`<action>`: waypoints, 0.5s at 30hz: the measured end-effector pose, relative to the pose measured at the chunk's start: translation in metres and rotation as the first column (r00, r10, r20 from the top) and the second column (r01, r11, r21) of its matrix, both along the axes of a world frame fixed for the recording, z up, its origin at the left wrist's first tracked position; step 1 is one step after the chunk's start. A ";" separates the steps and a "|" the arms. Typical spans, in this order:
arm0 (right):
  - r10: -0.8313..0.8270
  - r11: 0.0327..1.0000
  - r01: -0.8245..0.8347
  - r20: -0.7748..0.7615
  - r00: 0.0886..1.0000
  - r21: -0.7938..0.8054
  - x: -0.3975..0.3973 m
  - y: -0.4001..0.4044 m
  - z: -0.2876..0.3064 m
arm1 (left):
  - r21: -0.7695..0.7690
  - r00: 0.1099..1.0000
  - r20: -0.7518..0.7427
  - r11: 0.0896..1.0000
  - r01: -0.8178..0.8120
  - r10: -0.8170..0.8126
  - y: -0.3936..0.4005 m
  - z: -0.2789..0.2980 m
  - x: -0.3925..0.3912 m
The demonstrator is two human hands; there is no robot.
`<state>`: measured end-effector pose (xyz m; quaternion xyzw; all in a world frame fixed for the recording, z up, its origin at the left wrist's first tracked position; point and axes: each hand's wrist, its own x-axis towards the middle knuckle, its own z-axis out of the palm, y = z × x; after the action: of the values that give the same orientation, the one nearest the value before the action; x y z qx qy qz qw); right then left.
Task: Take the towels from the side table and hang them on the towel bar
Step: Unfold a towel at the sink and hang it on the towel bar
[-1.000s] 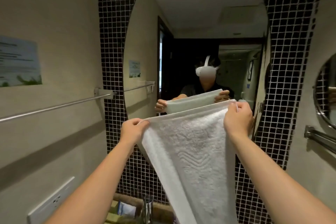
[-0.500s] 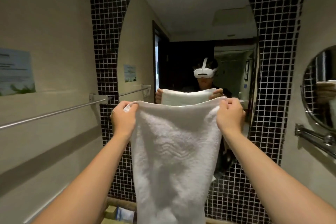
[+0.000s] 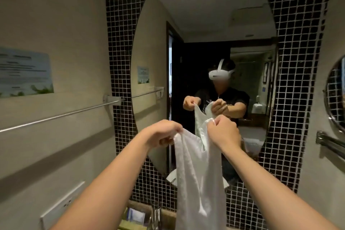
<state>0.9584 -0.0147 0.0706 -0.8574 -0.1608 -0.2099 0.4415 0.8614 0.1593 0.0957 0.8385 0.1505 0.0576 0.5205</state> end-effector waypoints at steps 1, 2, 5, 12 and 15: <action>0.058 0.998 -0.058 0.001 0.998 0.020 -0.007 0.004 0.000 | -0.098 1.000 0.014 0.995 -0.002 0.004 -0.005 0.003 0.003; 0.116 0.992 -0.117 0.008 0.993 0.047 -0.012 0.008 -0.001 | -0.198 0.999 0.025 0.980 -0.015 0.020 -0.009 0.006 0.006; 0.237 0.961 -0.240 0.044 0.971 0.139 -0.023 0.013 0.000 | -0.446 0.995 0.048 0.893 -0.062 0.093 -0.016 0.010 0.013; 0.381 0.900 -0.401 0.137 0.914 0.174 -0.038 0.018 -0.002 | -0.308 0.990 0.105 0.950 -0.054 0.090 -0.026 -0.004 0.012; 0.396 0.888 -0.427 0.187 0.899 0.173 -0.039 0.017 -0.006 | -0.247 0.978 0.160 0.964 -0.094 0.136 -0.027 -0.001 0.007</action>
<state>0.9197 0.0024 0.0644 -0.7345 -0.3479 -0.1896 0.5509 0.8684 0.1328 0.0943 0.7514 0.1585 0.1432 0.6244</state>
